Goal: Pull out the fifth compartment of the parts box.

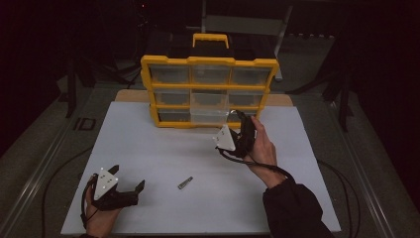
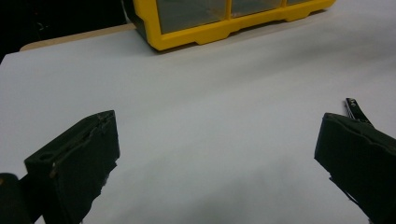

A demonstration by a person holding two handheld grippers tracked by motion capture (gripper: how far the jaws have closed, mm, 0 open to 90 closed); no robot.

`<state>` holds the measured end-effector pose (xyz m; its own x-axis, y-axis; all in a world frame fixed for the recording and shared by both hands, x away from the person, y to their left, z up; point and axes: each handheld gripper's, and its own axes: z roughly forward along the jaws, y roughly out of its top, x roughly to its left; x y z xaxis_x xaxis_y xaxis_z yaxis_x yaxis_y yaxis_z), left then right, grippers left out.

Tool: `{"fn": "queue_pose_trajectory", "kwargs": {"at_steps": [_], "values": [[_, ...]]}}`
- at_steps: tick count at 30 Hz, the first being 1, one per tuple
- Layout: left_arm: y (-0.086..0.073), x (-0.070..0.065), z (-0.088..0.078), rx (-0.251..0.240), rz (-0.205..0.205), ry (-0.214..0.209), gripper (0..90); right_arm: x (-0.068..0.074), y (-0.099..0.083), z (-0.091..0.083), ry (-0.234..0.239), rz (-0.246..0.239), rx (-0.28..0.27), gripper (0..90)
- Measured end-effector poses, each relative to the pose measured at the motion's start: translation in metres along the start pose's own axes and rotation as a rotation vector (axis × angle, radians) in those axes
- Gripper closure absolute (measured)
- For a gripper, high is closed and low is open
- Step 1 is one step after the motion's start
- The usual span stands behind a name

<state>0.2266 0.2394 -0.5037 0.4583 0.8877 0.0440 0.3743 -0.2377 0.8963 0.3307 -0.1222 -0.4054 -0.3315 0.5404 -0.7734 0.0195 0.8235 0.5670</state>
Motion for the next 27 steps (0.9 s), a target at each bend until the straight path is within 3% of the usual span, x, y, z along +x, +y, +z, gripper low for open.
{"fn": "queue_pose_trajectory", "kwargs": {"at_steps": [1, 2, 3, 4, 7, 8, 9, 10, 13, 14, 16, 24, 27], "values": [[0.000, 0.000, 0.000, 0.001, 0.000, 0.000, 0.6, -0.003, -0.002, -0.002, 0.020, 0.031, -0.003, 20.6], [0.000, 0.000, 0.000, 0.001, 0.000, 0.000, 0.6, -0.003, -0.002, -0.002, 0.020, 0.031, -0.003, 20.6], [0.000, 0.000, 0.000, 0.002, 0.001, 0.001, 0.6, -0.006, -0.005, -0.004, 0.042, 0.071, -0.005, 20.3], [0.000, 0.000, 0.000, 0.002, 0.000, 0.000, 0.6, -0.012, -0.010, -0.008, 0.084, 0.148, -0.012, 20.0], [0.000, 0.000, 0.000, 0.002, -0.002, 0.001, 0.6, -0.019, -0.019, -0.015, 0.146, 0.264, -0.020, 19.8], [0.000, 0.000, 0.000, 0.002, -0.002, 0.001, 0.6, -0.019, -0.019, -0.015, 0.146, 0.264, -0.020, 19.8], [0.000, 0.000, 0.000, 0.003, -0.003, 0.002, 0.6, -0.022, -0.023, -0.018, 0.168, 0.297, -0.018, 19.6], [0.000, 0.000, 0.001, 0.004, -0.004, 0.001, 0.6, -0.025, -0.032, -0.021, 0.208, 0.364, -0.020, 19.4], [0.000, 0.000, 0.001, 0.007, -0.004, -0.003, 0.5, -0.028, -0.044, -0.026, 0.275, 0.439, -0.014, 19.1], [0.000, 0.000, 0.001, 0.007, -0.004, -0.003, 0.6, -0.028, -0.044, -0.026, 0.275, 0.439, -0.014, 19.1], [0.000, -0.001, 0.002, 0.008, -0.010, -0.010, 0.6, -0.028, -0.058, -0.032, 0.340, 0.519, -0.030, 19.1], [0.002, 0.000, 0.000, -0.001, -0.032, -0.039, 0.6, -0.027, -0.082, -0.051, 0.386, 0.633, -0.067, 18.1], [0.005, 0.000, -0.001, 0.001, -0.033, -0.059, 0.5, -0.027, -0.089, -0.056, 0.388, 0.651, -0.073, 17.9]]}}
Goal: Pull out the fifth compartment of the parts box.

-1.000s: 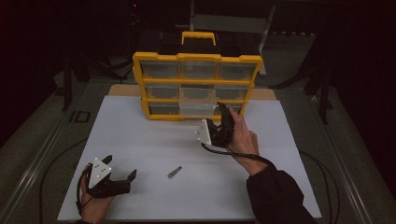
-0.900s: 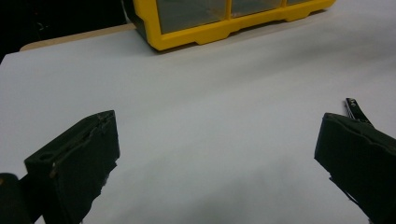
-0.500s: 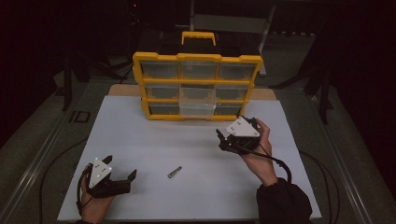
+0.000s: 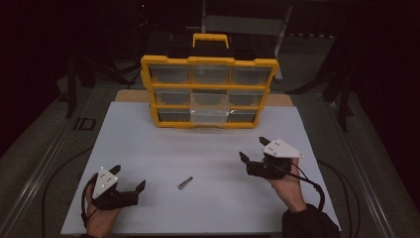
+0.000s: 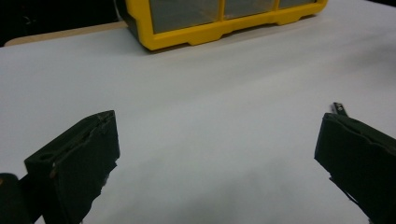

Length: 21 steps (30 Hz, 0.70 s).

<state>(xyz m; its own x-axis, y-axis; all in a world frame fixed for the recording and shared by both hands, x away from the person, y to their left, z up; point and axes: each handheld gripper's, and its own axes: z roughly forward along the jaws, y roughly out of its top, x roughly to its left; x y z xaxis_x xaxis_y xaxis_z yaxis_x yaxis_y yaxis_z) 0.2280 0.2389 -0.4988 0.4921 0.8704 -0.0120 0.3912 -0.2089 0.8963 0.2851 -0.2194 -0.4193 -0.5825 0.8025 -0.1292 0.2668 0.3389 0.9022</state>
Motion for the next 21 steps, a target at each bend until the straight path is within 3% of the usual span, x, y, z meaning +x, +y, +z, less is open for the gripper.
{"fn": "queue_pose_trajectory", "kwargs": {"at_steps": [6, 13, 21], "values": [[0.009, 0.000, 0.000, 0.016, 0.003, -0.073, 0.5, -0.006, -0.028, -0.015, -0.005, 0.031, -0.033, 16.3], [0.022, -0.002, -0.002, 0.031, 0.052, -0.111, 0.5, -0.009, -0.063, -0.028, -0.024, 0.040, -0.071, 15.2], [0.036, 0.000, -0.003, 0.021, 0.062, -0.134, 0.5, -0.013, -0.084, -0.037, -0.015, 0.126, -0.117, 14.8]]}}
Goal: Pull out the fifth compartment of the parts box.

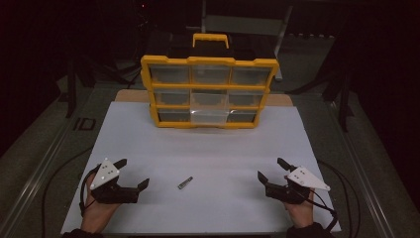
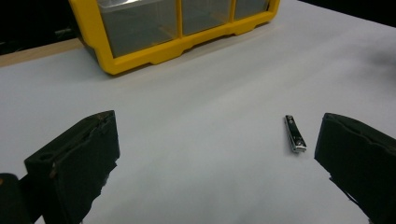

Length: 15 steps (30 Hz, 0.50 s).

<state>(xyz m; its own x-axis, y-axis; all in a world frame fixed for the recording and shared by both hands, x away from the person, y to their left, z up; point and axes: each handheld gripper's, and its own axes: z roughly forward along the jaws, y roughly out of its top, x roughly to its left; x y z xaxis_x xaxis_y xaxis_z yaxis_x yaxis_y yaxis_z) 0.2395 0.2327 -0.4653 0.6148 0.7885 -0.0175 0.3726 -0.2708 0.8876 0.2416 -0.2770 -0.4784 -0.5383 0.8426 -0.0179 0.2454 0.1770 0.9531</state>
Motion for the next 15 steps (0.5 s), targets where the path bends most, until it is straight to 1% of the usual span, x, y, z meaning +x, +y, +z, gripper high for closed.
{"fn": "queue_pose_trajectory", "kwargs": {"at_steps": [4, 9, 14, 15], "values": [[0.008, 0.001, 0.003, -0.001, 0.009, 0.001, 0.5, 0.002, -0.006, -0.001, 0.004, -0.001, -0.003, 14.8], [0.015, 0.000, 0.006, -0.019, 0.006, -0.005, 0.5, 0.002, -0.007, 0.000, 0.005, -0.001, -0.015, 15.0], [0.020, -0.001, 0.010, -0.021, 0.015, -0.012, 0.5, 0.002, -0.010, 0.003, 0.002, 0.000, 0.000, 15.1], [0.021, -0.001, 0.011, -0.031, 0.011, -0.016, 0.5, 0.003, -0.010, 0.003, 0.002, -0.001, 0.001, 15.1]]}}
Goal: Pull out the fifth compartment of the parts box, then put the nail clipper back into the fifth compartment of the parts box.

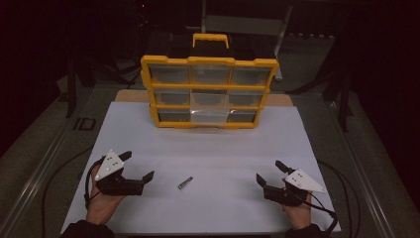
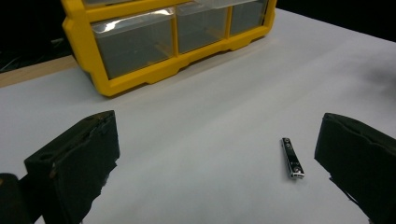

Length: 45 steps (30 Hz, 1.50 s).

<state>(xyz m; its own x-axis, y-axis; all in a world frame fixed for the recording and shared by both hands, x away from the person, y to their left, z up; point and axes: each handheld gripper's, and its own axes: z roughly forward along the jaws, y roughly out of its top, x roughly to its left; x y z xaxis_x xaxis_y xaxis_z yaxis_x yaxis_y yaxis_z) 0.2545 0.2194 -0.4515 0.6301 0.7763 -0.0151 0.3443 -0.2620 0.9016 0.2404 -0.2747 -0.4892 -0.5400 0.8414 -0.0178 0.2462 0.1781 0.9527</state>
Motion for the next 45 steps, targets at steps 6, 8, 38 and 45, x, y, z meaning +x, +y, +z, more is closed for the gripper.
{"fn": "queue_pose_trajectory", "kwargs": {"at_steps": [6, 8, 38, 45], "values": [[0.002, -0.001, 0.006, -0.006, -0.011, -0.015, 0.5, 0.000, 0.000, 0.000, 0.000, 0.003, -0.002, 14.9], [0.002, -0.003, 0.007, -0.001, -0.006, -0.017, 0.5, 0.000, -0.001, 0.000, -0.002, 0.005, 0.000, 14.9], [0.025, -0.032, 0.048, 0.202, 0.055, -0.139, 1.2, 0.002, 0.000, 0.000, 0.013, 0.000, -0.008, 14.9], [0.027, -0.049, 0.069, 0.314, 0.097, -0.186, 1.6, 0.002, 0.000, -0.001, 0.011, 0.000, -0.010, 15.0]]}}
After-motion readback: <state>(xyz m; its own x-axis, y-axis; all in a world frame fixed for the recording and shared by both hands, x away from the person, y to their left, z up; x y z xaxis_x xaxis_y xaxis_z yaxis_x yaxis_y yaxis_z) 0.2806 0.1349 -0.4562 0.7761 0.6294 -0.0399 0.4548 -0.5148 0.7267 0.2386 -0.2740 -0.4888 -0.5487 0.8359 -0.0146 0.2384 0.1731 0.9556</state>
